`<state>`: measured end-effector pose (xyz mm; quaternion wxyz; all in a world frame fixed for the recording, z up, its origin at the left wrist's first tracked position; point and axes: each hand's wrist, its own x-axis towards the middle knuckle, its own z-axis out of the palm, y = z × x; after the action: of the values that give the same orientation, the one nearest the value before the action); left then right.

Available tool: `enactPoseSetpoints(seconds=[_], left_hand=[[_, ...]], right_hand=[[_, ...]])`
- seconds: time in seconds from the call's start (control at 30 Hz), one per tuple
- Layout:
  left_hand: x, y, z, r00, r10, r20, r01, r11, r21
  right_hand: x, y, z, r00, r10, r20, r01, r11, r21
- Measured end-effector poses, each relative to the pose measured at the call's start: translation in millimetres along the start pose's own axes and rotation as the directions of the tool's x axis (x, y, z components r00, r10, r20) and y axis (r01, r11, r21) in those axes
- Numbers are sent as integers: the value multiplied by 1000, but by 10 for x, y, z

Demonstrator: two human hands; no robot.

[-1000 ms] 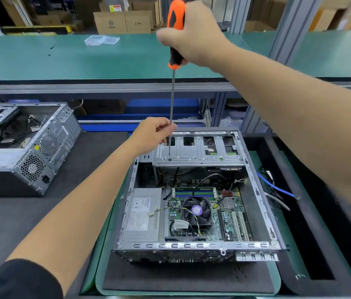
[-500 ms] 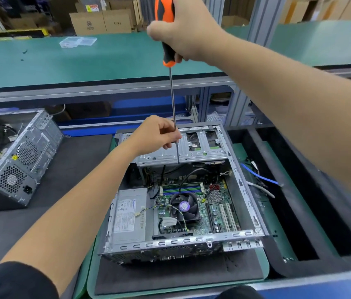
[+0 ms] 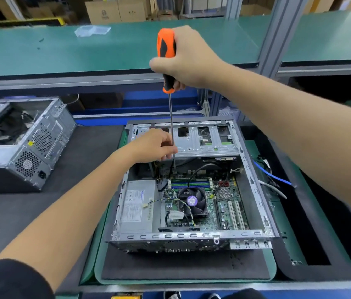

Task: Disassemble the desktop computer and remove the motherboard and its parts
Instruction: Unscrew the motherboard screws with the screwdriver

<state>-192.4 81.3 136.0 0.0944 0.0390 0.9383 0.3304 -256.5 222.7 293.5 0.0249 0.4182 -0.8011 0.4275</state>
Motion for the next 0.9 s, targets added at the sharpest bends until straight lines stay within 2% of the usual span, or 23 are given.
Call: enactPoseSetpoints(seconds=[0.13, 0.27, 0.43, 0.57, 0.67, 0.9], left_hand=[[-47, -122, 72, 993, -96, 71, 89, 991, 100], [-69, -223, 115, 979, -156, 128, 133, 976, 173], [-65, -270, 141, 980, -153, 124, 138, 983, 120], [-26, -292, 118, 974, -150, 170, 138, 987, 81], [32, -287, 74, 963, -171, 210, 146, 981, 129], [64, -339, 82, 967, -149, 209, 138, 988, 67]], right_hand=[[14, 82, 202, 996, 9, 92, -8, 1000, -14], [-16, 206, 354, 981, 82, 174, -87, 996, 26], [-41, 317, 506, 964, 119, 237, -130, 991, 30], [-81, 349, 590, 962, 123, 242, -124, 992, -12], [-98, 374, 641, 968, 105, 226, -92, 994, -64], [-138, 366, 624, 971, 91, 221, -66, 991, -119]])
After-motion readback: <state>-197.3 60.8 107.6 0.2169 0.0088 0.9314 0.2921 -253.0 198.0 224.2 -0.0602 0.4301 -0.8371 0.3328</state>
